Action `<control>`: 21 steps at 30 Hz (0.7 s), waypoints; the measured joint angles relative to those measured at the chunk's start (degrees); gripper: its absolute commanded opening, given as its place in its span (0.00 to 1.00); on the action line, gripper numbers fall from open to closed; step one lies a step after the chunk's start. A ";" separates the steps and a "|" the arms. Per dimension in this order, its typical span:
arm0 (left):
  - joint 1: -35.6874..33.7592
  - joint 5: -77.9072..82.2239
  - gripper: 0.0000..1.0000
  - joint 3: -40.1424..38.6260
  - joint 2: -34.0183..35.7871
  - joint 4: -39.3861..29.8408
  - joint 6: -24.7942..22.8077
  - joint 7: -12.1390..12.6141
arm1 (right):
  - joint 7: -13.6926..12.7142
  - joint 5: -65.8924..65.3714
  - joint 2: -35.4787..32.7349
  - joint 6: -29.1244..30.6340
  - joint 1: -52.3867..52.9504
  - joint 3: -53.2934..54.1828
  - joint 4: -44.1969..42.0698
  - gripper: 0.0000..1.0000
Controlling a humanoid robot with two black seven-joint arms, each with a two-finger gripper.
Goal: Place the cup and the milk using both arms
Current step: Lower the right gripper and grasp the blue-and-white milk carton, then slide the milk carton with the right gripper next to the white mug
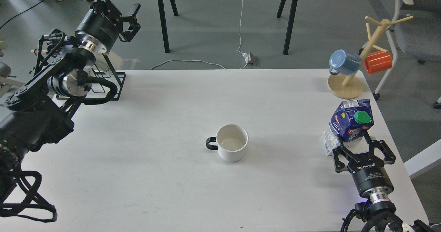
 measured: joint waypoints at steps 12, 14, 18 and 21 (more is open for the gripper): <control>-0.20 0.12 1.00 1.58 0.13 0.00 0.32 0.31 | 0.00 0.00 1.14 0.00 -0.85 -0.81 1.47 0.58; -0.28 0.13 1.00 1.68 0.13 0.00 0.37 0.31 | 0.00 -0.01 1.14 0.00 -0.93 -0.87 1.45 0.55; -0.54 0.13 1.00 1.92 0.13 0.00 0.45 0.36 | 0.01 -0.08 1.15 0.00 -1.04 -0.96 1.39 0.54; -0.64 0.14 1.00 1.99 0.11 -0.04 0.51 0.37 | -0.06 -0.09 1.15 0.00 -1.60 -1.14 2.78 0.53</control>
